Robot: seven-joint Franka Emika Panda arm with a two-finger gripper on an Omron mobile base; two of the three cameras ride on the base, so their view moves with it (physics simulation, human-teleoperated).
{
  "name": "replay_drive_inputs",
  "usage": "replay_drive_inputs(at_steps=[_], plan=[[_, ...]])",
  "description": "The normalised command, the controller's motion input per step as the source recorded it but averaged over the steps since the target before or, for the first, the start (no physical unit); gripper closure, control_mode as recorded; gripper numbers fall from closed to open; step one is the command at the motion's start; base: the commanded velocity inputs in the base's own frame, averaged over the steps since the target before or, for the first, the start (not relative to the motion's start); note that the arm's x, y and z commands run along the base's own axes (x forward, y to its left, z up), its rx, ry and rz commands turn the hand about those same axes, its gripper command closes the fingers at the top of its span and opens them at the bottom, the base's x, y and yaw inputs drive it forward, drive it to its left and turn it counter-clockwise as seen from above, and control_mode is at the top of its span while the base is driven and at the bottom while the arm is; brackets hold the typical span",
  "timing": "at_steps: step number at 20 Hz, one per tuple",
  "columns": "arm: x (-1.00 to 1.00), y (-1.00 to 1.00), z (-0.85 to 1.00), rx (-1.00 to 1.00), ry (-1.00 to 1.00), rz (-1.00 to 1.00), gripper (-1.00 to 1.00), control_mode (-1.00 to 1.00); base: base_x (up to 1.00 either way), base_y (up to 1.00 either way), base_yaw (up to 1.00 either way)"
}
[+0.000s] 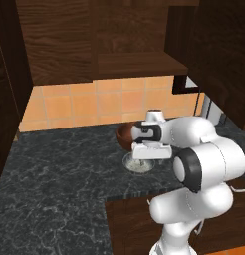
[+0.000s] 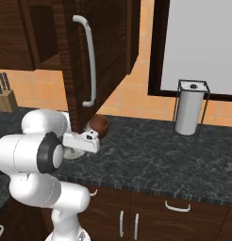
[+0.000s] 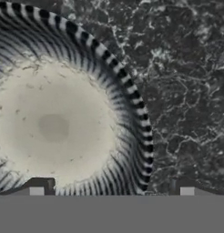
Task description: Pick up the bowls on the counter and stack them on top of one another in the open cabinet. Place the smaller bowl on top of the larger bowl.
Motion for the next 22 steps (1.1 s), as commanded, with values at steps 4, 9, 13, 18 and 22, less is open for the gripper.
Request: replay_drive_inputs(at_steps=[4, 9, 13, 18, 22], plan=[[0.00, 0.00, -0.39, 0.00, 0.00, 0.00, -1.00, -1.00, 0.00, 0.00, 0.00], [0.00, 0.00, -0.30, 0.00, 0.00, 0.00, -1.00, -1.00, 0.00, 0.00, 0.00], [0.00, 0.00, 0.00, 0.00, 0.00, 0.00, 1.00, -1.00, 0.00, 0.00, 0.00], [0.00, 0.00, 0.00, 0.00, 0.00, 0.00, 1.00, -1.00, 0.00, 0.00, 0.00], [-0.10, 0.00, 0.00, 0.00, 0.00, 0.00, 1.00, -1.00, 0.00, 0.00, 0.00]])
